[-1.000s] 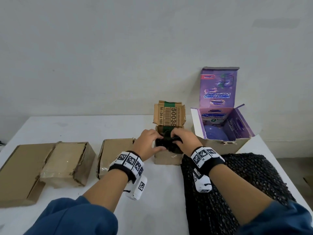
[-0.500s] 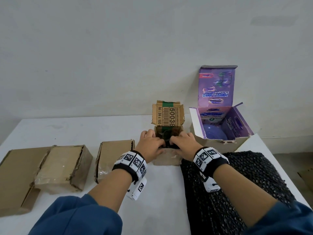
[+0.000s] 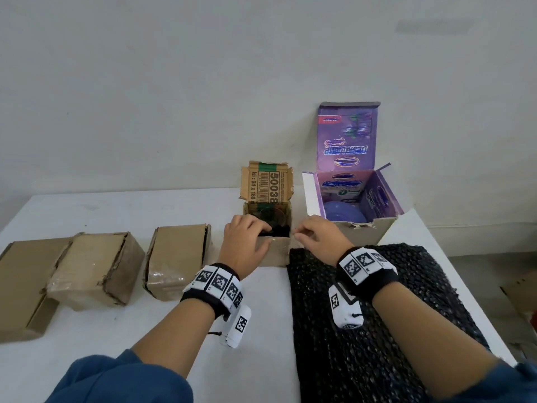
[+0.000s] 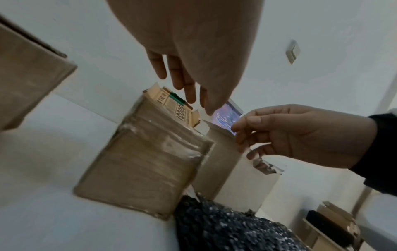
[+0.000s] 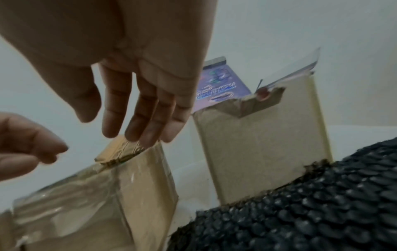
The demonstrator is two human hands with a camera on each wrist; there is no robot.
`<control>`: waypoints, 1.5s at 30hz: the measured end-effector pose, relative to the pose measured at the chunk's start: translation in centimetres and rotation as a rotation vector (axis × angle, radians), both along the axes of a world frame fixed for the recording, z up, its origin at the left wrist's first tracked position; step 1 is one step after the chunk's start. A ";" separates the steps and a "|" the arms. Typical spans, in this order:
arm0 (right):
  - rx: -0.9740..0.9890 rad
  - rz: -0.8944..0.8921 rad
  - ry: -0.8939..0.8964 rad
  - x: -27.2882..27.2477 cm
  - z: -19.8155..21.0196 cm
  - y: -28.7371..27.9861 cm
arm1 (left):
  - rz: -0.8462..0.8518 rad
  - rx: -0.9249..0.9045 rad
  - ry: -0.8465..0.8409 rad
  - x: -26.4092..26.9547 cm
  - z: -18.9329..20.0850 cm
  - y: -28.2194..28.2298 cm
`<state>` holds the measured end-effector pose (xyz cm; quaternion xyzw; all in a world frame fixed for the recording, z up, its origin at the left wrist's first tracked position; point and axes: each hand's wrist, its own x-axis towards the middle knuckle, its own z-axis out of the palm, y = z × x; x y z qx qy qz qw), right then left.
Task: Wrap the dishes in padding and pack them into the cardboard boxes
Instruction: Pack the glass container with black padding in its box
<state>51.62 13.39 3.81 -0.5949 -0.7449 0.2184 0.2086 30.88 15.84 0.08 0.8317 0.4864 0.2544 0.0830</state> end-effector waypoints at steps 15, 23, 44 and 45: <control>-0.617 -0.049 -0.264 13.6 -2.8 -13.6 | 0.203 -0.687 0.098 12.8 -3.9 -14.1; -0.525 -0.092 -0.228 14.2 -5.6 -16.1 | 0.395 -0.738 -0.006 15.2 -4.0 -15.8; -0.354 -0.496 0.184 22.9 -4.7 -16.3 | 0.242 -0.992 -0.410 24.6 -2.9 -13.6; -0.359 -0.515 0.177 23.5 -5.1 -16.4 | 0.242 -1.019 -0.374 24.9 -3.2 -13.8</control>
